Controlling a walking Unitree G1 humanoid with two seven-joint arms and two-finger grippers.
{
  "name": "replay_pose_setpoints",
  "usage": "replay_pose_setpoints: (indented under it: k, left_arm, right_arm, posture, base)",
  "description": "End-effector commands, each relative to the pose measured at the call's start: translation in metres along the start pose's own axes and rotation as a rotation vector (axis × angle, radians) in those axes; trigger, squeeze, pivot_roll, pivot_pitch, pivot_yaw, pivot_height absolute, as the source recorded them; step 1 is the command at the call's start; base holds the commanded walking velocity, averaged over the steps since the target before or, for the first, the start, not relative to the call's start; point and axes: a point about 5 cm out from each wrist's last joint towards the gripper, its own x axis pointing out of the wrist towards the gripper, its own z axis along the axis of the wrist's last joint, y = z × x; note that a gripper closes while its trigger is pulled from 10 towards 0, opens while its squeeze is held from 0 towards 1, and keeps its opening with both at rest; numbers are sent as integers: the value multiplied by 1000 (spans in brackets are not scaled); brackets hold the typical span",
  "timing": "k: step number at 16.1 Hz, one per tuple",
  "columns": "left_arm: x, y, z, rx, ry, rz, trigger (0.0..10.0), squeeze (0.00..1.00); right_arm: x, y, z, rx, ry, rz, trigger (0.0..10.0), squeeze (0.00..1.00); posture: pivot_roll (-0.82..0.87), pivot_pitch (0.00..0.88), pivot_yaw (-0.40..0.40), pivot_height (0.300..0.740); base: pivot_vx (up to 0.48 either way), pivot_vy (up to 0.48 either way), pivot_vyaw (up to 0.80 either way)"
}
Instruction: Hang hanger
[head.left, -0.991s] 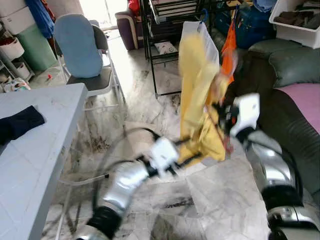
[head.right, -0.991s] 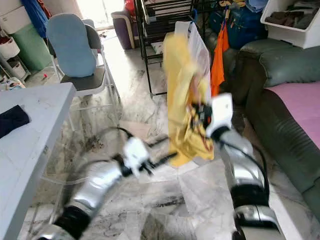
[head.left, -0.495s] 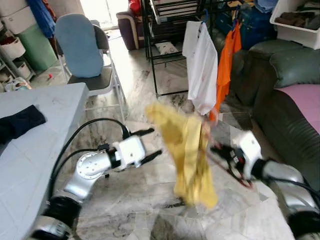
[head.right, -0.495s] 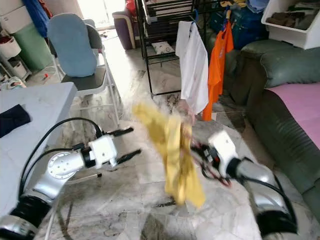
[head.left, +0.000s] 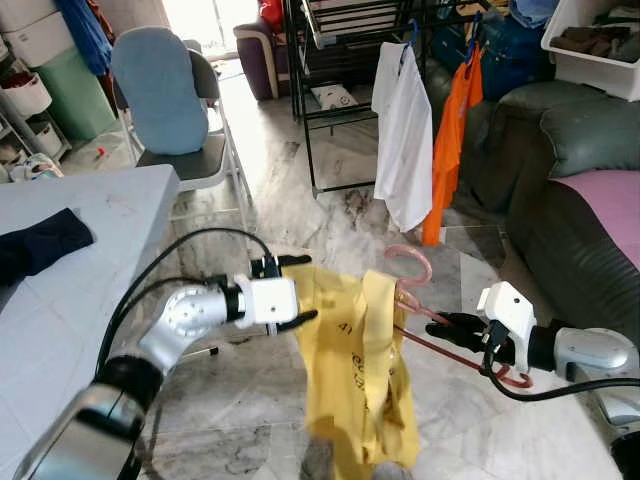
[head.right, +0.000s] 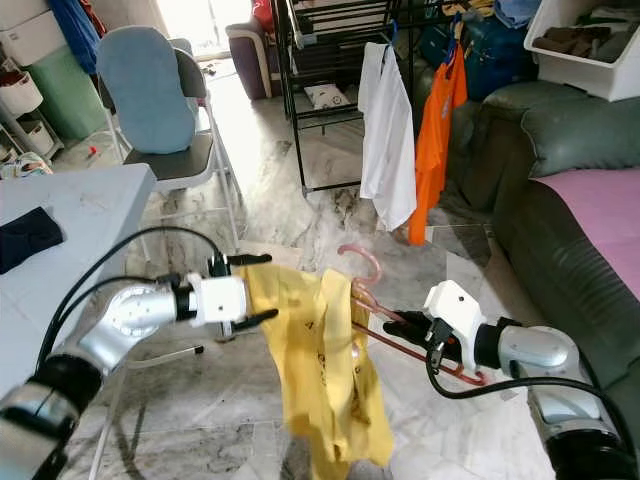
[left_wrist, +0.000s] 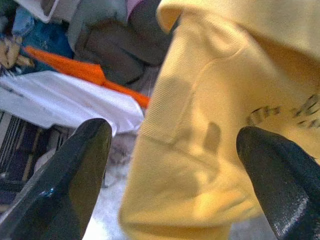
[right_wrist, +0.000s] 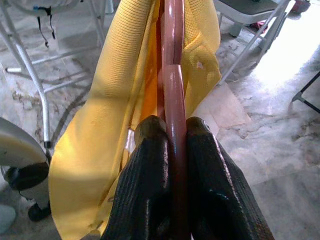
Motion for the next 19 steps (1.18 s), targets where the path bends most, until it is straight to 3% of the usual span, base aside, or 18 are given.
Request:
replay_pose_setpoints:
  k: [1,6,7,8,9,19]
  left_arm:
    - [-1,3,-3,8,27,-15,10000,1000]
    - [6,8,-7,24,68,-19,10000,1000]
    - [9,7,-6,16,69,-34,9569,118]
    - [10,6,-7,16,72,-42,6549,0]
    - [12,6,-6,19,68,-49,0,0]
    - [16,9,-5,37,98,-114,0,0]
  right_arm:
    - [4,-2,18,-91,-42,35,10000,0]
    - [9,6,30,-141,-57,93,10000,0]
    - [10,7,32,-149,-62,96,10000,0]
    - [10,7,33,-150,-62,98,10000,0]
    - [11,8,33,-155,-61,102,10000,0]
    - [15,13,33,-175,-56,97,10000,0]
  posture:
    - [-138,0,53,740]
    - [-156,0,58,740]
    - [-160,0,58,740]
    - [-162,0,58,740]
    - [-164,0,57,740]
    - [-164,0,59,740]
  base:
    - [0,0,0]
    - [0,0,0]
    - [0,0,0]
    - [0,0,0]
    - [0,0,0]
    - [0,0,0]
